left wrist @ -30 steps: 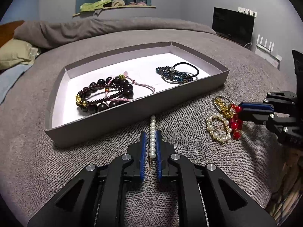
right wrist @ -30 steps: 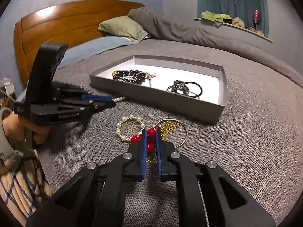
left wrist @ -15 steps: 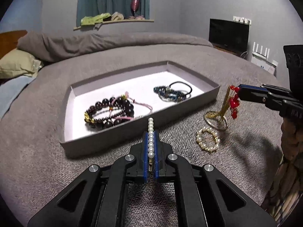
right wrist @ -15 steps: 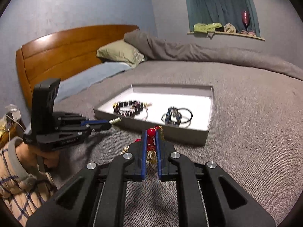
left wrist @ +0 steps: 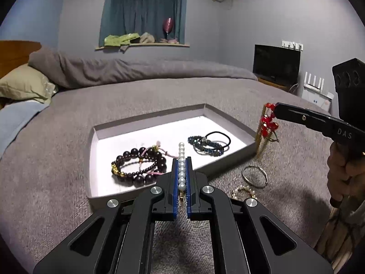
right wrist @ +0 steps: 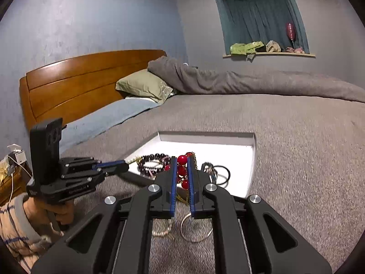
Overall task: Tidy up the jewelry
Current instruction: 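Carry pearl hair pin with left tool while right tool carries red charm into tray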
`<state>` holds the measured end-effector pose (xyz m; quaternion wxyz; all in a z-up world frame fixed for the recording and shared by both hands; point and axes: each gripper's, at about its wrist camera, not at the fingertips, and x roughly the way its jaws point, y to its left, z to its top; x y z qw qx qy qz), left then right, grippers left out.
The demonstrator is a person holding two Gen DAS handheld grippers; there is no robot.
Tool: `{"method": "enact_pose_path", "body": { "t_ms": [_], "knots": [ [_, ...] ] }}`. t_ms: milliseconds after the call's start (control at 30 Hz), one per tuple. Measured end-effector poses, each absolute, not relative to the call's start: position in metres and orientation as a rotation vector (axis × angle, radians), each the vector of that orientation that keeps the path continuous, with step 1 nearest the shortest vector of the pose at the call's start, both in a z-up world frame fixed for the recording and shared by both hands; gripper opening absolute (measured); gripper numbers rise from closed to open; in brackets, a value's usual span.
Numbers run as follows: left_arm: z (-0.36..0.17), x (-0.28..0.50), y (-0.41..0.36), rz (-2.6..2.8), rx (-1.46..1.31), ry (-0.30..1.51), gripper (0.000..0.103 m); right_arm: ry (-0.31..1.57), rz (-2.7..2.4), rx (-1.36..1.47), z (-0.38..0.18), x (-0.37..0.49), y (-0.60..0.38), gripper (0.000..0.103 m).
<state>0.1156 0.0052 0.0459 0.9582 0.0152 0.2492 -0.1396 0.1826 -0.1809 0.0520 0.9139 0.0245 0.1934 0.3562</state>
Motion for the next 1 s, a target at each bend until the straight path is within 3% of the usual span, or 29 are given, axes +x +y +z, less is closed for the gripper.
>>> {"method": "enact_pose_path", "body": {
  "t_ms": [1000],
  "knots": [
    [0.066, 0.186, 0.009, -0.244, -0.025, 0.473, 0.006, 0.316, 0.708, 0.085, 0.088, 0.245, -0.159, 0.008]
  ]
}}
